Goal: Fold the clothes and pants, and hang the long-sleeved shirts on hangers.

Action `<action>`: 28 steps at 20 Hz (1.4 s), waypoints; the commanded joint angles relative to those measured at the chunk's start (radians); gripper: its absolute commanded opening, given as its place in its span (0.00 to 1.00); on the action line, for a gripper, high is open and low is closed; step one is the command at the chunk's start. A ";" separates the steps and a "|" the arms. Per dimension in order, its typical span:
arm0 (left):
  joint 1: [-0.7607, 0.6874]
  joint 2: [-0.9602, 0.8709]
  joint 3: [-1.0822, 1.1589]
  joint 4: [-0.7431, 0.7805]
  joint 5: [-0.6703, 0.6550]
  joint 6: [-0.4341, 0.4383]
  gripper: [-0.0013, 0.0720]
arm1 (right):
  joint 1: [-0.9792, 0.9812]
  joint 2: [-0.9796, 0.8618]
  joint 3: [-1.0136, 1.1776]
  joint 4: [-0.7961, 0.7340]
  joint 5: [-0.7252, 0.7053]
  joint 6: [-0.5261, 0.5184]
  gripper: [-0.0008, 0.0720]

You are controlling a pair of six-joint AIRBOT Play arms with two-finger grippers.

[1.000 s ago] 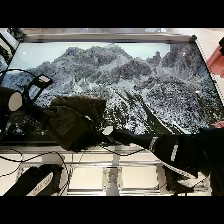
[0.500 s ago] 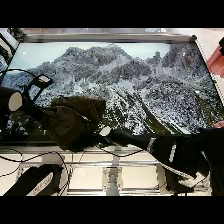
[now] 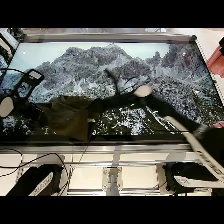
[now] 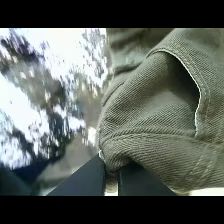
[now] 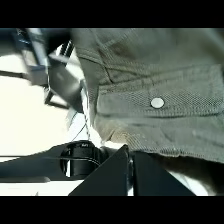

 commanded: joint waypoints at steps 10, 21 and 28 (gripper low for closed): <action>0.001 0.181 0.142 -0.388 0.195 -0.085 0.09 | -0.304 0.488 0.155 -0.324 0.309 0.105 0.03; 0.001 0.188 0.428 -0.718 0.164 -0.220 0.09 | -0.304 0.488 0.547 -0.505 0.504 0.291 0.03; 0.001 0.011 0.427 -0.480 -0.222 -0.383 0.10 | -0.304 0.431 0.553 -0.770 0.591 0.372 0.03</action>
